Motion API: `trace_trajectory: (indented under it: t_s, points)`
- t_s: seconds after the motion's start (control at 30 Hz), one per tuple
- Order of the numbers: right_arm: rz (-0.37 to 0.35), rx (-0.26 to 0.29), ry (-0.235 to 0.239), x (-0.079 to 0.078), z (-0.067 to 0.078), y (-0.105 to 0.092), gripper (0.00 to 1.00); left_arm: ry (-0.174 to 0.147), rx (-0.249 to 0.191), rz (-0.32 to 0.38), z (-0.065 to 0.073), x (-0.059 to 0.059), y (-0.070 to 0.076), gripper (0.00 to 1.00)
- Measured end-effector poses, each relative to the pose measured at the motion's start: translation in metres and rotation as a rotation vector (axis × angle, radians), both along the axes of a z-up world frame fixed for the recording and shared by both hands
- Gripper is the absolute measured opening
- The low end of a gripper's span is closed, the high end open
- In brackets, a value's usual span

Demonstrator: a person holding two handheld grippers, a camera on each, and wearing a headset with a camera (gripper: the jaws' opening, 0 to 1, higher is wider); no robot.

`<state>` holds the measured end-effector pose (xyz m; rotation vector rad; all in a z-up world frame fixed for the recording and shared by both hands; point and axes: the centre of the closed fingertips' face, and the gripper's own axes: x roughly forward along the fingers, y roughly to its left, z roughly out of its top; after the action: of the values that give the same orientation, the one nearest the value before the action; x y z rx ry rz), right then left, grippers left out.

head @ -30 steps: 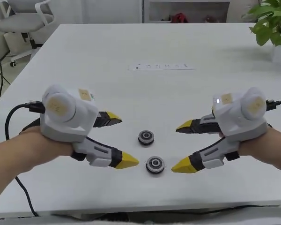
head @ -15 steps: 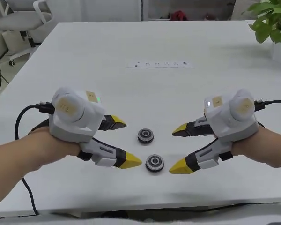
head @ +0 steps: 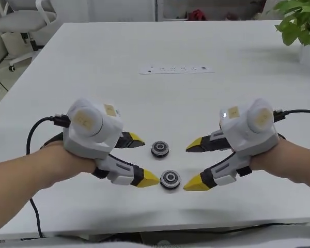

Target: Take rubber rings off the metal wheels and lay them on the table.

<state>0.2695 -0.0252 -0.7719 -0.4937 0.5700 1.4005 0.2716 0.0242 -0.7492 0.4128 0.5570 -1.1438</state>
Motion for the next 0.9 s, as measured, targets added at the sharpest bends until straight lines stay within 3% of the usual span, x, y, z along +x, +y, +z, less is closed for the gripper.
trace_trajectory:
  t_s: [0.47, 0.6, 0.9]
  points:
    - [0.005, 0.003, 0.006, 0.003, -0.001, 0.001, 0.52, 0.025, 0.005, -0.019, -0.01, 0.004, -0.007, 0.52]
    - [0.007, 0.004, 0.013, 0.002, -0.003, 0.002, 0.5, 0.019, 0.012, -0.022, -0.013, 0.006, -0.009, 0.51]
    - [0.008, 0.001, 0.015, 0.001, -0.006, 0.002, 0.49, 0.021, 0.032, -0.057, -0.022, 0.001, -0.019, 0.46]
